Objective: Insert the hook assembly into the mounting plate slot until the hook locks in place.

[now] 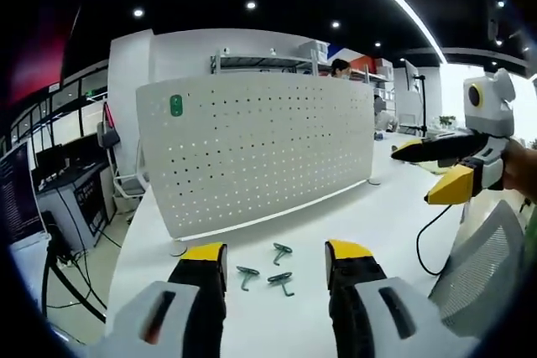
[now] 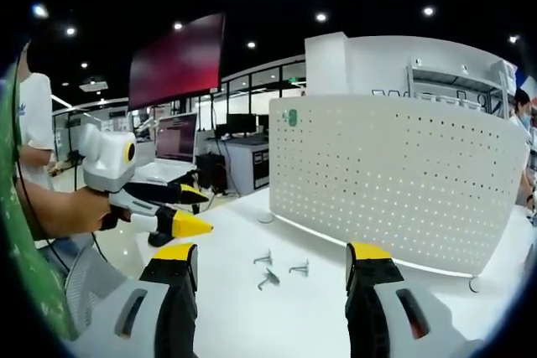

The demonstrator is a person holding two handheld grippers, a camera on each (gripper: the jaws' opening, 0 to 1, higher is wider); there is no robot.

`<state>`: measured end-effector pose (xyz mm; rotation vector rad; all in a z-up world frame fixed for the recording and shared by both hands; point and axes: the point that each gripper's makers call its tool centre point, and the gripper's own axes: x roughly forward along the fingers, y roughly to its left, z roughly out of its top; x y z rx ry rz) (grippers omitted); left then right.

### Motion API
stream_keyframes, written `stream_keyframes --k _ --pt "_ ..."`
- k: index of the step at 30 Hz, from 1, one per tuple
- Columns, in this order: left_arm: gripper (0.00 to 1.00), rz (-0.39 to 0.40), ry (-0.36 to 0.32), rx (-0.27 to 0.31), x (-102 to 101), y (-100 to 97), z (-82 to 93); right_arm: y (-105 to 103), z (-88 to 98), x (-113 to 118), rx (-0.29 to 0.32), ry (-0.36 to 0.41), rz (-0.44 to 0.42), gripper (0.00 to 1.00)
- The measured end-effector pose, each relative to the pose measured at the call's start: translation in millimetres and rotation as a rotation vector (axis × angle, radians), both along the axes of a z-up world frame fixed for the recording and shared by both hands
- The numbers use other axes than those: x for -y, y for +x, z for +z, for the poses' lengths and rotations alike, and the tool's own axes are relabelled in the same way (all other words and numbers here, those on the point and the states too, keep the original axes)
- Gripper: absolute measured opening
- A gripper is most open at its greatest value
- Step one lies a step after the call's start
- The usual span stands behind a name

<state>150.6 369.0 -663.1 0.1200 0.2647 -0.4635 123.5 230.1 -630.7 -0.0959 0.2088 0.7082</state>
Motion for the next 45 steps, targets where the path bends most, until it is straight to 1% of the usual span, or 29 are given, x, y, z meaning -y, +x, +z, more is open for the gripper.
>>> stream_keyframes --k 4,7,9,13,19,24,27,30,32,36,39,44,45 --pt "0.46 -0.01 0.007 0.003 -1.9 3.9 -2.3 1.5 -0.8 -0.1 -0.003 -0.004 -0.001 0.73" --pt "0.44 -0.013 0.022 -0.002 -5.2 8.7 -8.6 2.7 -1.0 -0.2 -0.003 -0.005 -0.003 0.73" --pt "0.42 -0.02 0.033 -0.008 -7.4 11.6 -13.8 3.3 -1.5 -0.2 -0.004 -0.006 -0.004 0.73" --pt "0.42 -0.033 0.055 -0.025 -12.6 21.8 -28.3 4.7 -3.8 0.5 -0.011 -0.008 -0.008 0.73" --pt "0.39 -0.065 0.077 -0.028 -16.1 34.0 -39.5 6.2 -6.9 3.1 -0.019 -0.014 -0.019 0.73" --pt "0.35 -0.086 0.11 -0.044 -21.0 48.3 -56.5 6.9 -7.7 3.2 -0.022 -0.019 -0.023 0.73" --pt "0.33 -0.1 0.141 -0.04 -22.2 55.9 -65.1 8.3 -7.8 4.2 -0.023 -0.022 -0.028 0.73" --pt "0.34 -0.11 0.137 -0.049 -20.7 62.6 -69.9 9.7 -8.1 5.6 -0.023 -0.025 -0.035 0.73" --pt "0.34 -0.132 0.162 -0.033 -18.0 67.3 -71.9 10.0 -8.1 5.8 -0.025 -0.024 -0.038 0.73" --pt "0.32 -0.149 0.188 -0.044 -18.1 77.4 -83.1 9.9 -10.3 5.8 -0.03 -0.027 -0.043 0.73" --pt "0.31 -0.165 0.194 -0.054 -17.7 81.6 -89.9 10.4 -12.3 6.3 -0.036 -0.031 -0.046 0.73" --pt "0.3 -0.172 0.213 -0.073 -21.5 89.7 -102.2 13.1 -12.6 8.4 -0.038 -0.035 -0.056 0.73" --pt "0.29 -0.175 0.226 -0.077 -23.0 92.2 -105.9 13.6 -12.5 8.6 -0.039 -0.036 -0.058 0.73"
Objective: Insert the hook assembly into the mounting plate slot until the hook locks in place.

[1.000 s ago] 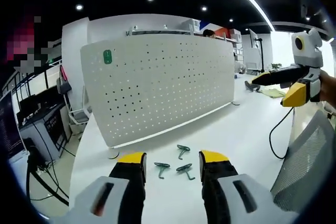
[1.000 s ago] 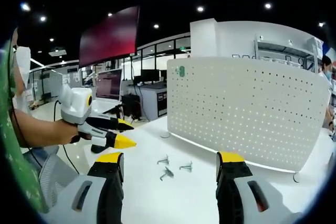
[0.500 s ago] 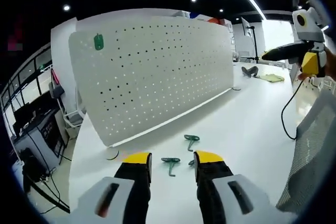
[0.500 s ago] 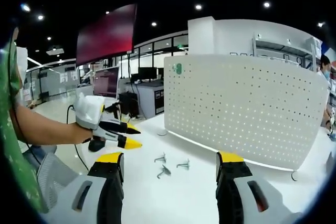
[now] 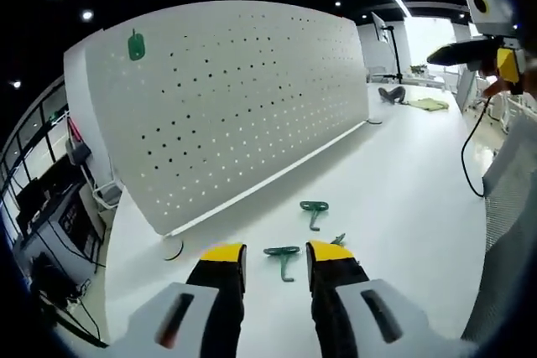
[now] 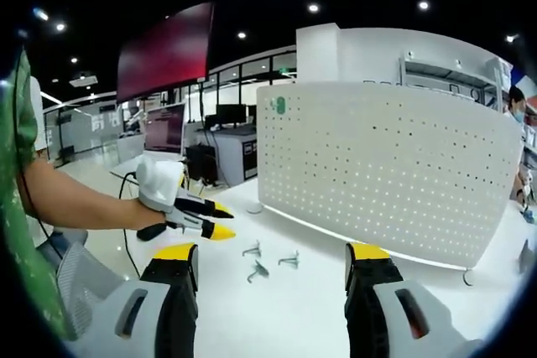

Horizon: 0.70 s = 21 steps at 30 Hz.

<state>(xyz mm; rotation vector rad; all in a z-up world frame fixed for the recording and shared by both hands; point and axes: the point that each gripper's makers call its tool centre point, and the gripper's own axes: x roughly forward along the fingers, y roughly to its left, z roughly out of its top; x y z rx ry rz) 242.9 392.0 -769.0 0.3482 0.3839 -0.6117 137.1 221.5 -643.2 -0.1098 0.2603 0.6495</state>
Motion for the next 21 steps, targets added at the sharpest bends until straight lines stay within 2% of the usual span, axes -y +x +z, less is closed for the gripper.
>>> stream_keyframes --k 9,16,21 --pt "0.27 -0.04 0.047 -0.022 0.8 21.9 -20.5 2.1 -3.7 4.9 -0.013 -0.018 -0.01 0.72" --pt "0.25 -0.051 0.085 -0.059 0.2 37.8 -43.0 7.4 -4.2 9.1 -0.018 -0.027 -0.023 0.72" --pt "0.25 -0.063 0.098 -0.062 0.1 45.5 -49.2 8.8 -9.8 8.7 -0.032 -0.034 -0.025 0.72"
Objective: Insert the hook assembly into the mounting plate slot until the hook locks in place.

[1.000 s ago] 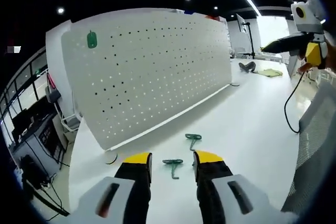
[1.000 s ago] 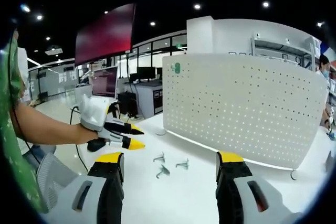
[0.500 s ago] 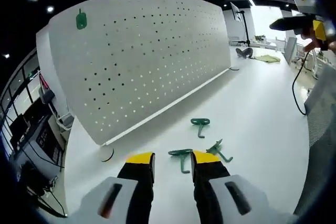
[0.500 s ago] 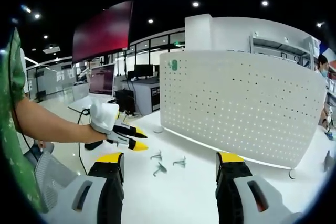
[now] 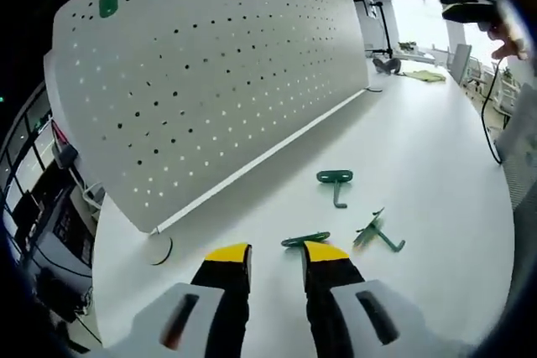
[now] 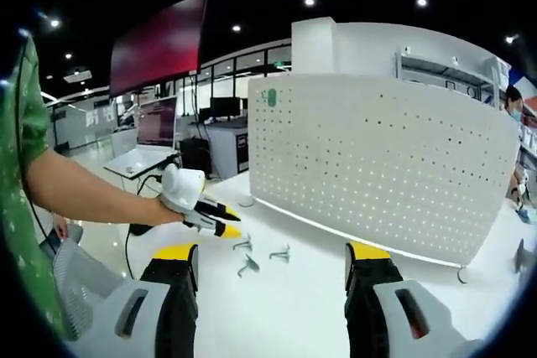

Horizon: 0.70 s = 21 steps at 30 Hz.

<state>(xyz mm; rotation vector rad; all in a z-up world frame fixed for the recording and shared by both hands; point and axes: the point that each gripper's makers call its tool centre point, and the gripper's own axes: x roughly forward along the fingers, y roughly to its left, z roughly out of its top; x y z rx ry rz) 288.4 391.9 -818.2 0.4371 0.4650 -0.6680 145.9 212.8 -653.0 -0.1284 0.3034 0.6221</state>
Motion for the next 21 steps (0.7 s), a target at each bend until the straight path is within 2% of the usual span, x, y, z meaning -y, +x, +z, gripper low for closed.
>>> stream_keyframes --k 11,21 --pt "0.24 -0.032 0.034 -0.019 2.0 6.9 -14.6 5.0 -1.5 1.2 -0.006 0.002 -0.009 0.72" --pt "0.22 -0.068 0.029 -0.013 11.2 3.9 -13.6 4.4 -3.9 3.7 -0.012 -0.002 -0.012 0.72"
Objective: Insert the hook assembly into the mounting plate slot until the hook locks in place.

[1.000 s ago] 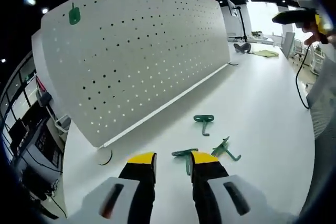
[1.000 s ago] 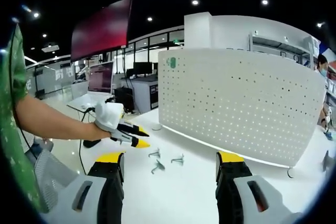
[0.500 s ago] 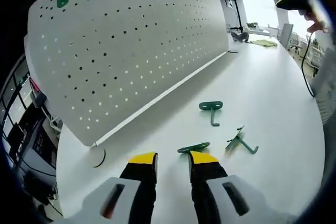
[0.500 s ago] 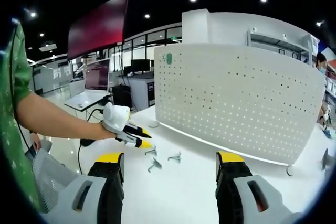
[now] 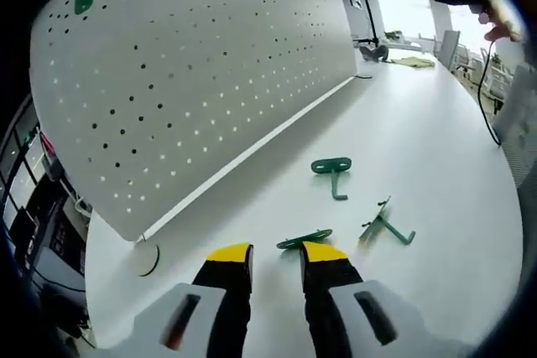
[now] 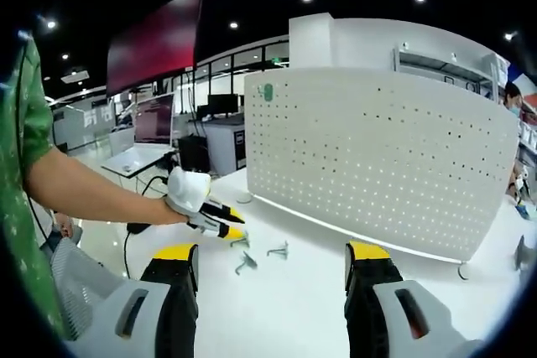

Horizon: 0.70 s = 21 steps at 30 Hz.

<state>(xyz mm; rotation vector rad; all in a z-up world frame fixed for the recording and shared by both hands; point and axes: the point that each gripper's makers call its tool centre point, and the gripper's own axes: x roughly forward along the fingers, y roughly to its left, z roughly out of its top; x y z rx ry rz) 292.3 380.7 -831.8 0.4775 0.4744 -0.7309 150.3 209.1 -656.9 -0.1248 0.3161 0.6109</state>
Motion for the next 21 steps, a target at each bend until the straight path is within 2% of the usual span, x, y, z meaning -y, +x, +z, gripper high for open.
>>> stream_keyframes --k 8,16,21 --pt "0.2 -0.046 0.01 -0.002 10.9 -9.8 -1.1 0.3 -2.3 1.3 -0.006 0.006 -0.005 0.72" --pt "0.19 -0.039 0.025 0.017 4.4 2.6 2.9 0.2 -3.3 0.8 -0.011 0.007 -0.004 0.71" --pt "0.18 -0.083 0.032 -0.001 8.4 1.1 -0.2 0.8 -3.6 2.4 -0.011 0.006 -0.01 0.71"
